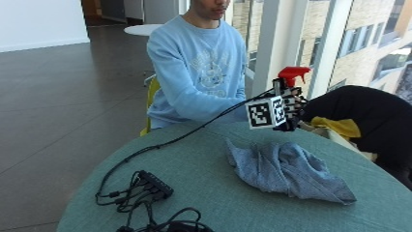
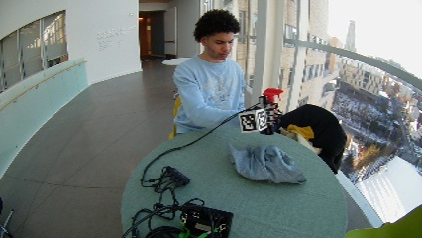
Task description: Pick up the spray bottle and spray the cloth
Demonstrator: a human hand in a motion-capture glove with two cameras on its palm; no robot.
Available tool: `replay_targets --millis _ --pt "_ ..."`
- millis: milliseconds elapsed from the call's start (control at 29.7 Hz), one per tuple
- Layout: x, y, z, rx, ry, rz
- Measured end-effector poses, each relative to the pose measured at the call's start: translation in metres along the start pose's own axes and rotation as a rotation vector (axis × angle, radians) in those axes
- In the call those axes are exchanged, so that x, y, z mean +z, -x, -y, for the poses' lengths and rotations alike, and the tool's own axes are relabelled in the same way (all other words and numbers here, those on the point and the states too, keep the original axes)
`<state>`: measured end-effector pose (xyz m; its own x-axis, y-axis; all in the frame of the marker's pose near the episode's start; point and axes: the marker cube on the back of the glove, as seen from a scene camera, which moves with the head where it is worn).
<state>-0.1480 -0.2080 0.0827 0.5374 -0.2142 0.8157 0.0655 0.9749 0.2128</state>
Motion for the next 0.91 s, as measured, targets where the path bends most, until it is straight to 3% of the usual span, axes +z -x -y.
replay_targets --millis 639,908 --pt "0.038 -0.030 -0.010 0.038 0.057 -0.053" --pt "-0.001 0.003 -0.013 0.049 0.048 -0.097"
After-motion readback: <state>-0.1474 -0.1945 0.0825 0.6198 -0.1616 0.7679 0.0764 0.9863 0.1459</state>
